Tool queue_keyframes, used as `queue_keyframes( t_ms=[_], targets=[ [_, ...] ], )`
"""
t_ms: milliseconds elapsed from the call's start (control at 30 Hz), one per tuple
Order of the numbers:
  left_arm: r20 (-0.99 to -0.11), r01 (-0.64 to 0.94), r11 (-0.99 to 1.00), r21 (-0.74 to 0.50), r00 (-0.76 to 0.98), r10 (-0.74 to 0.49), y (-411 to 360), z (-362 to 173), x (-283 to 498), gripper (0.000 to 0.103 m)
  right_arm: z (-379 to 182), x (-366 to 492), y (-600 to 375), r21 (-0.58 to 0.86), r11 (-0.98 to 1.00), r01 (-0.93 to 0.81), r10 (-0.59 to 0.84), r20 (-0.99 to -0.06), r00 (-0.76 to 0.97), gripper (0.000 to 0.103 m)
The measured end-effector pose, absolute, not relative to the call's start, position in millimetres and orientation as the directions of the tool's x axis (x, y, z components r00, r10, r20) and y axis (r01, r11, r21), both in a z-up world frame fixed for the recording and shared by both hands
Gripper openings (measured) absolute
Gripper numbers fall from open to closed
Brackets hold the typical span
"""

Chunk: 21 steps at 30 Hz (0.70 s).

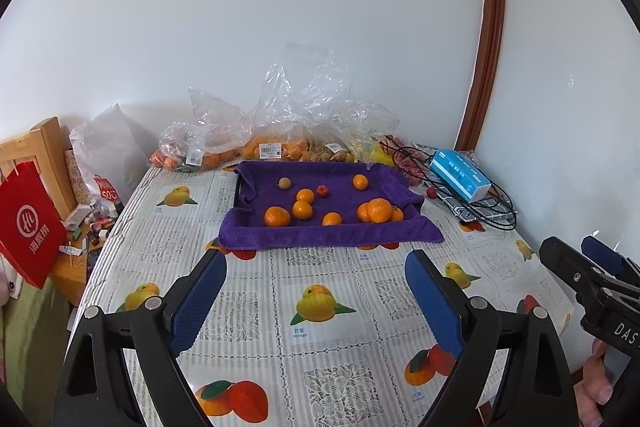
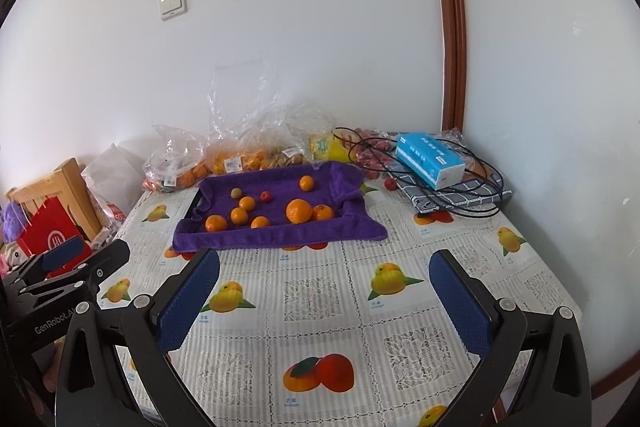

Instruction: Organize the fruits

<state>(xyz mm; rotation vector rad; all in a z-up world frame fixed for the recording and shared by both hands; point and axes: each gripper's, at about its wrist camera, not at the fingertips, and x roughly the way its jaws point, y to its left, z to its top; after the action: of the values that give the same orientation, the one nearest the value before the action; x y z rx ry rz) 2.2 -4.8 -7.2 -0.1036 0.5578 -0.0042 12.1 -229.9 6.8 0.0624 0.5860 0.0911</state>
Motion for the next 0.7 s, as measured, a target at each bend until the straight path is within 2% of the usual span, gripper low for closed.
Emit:
queue_keyframes(
  t_ms=[700],
  targets=[
    [-0.529,-0.031,0.994,-0.104,0.848,-0.029,1.4,-7.0,2.2,0.091,4.9,12.0,-224.9,0.073,0.994,-0.077,0.105,-0.549,0.829,0.103]
  ],
)
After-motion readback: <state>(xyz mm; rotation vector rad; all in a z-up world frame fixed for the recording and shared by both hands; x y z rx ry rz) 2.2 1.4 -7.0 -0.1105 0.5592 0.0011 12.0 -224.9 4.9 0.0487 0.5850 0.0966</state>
